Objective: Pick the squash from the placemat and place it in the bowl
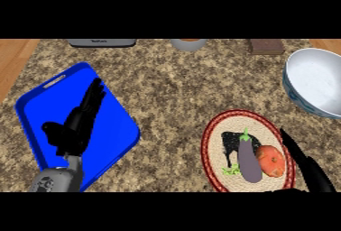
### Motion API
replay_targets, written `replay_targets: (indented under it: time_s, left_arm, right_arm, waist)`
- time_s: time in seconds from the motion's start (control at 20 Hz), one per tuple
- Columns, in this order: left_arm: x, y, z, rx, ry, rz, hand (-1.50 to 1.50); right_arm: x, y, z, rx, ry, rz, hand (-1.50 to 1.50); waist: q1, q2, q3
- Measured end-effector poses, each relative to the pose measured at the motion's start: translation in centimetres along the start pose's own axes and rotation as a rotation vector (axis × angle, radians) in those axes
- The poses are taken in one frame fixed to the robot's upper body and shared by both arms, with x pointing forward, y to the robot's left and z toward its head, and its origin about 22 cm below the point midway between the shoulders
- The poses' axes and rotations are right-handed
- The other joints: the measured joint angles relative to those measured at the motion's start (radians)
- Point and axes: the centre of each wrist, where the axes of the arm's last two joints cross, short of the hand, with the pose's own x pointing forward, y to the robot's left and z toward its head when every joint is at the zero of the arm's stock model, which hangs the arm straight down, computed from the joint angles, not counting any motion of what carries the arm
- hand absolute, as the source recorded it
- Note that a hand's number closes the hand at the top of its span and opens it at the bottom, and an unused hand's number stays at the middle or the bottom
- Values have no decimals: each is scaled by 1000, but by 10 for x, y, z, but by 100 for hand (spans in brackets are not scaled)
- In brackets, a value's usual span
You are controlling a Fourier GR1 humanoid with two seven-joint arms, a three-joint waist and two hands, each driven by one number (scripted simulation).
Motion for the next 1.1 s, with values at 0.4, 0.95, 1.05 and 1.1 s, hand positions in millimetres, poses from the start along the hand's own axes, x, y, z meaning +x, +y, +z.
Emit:
replay_targets:
  time_s: [0.4, 0.95, 1.05, 1.1]
  left_arm:
    - [-3, -7, 0, 6, 2, -4, 0]
    - [-3, -6, -2, -3, 1, -1, 0]
    - [-2, -4, -3, 2, 1, 0, 0]
    - [-3, -6, -3, 4, 4, 2, 0]
  right_arm:
    - [-10, 11, -14, 34, 25, 60, 150]
    - [-14, 20, -20, 145, -145, 210, 150]
    - [-17, 5, -18, 232, -198, 212, 150]
    - [-17, -5, -15, 291, -224, 216, 150]
  waist:
    - [0, 0, 0]
    - [0, -7, -9]
    - [1, -5, -6]
    - [-1, -4, -5]
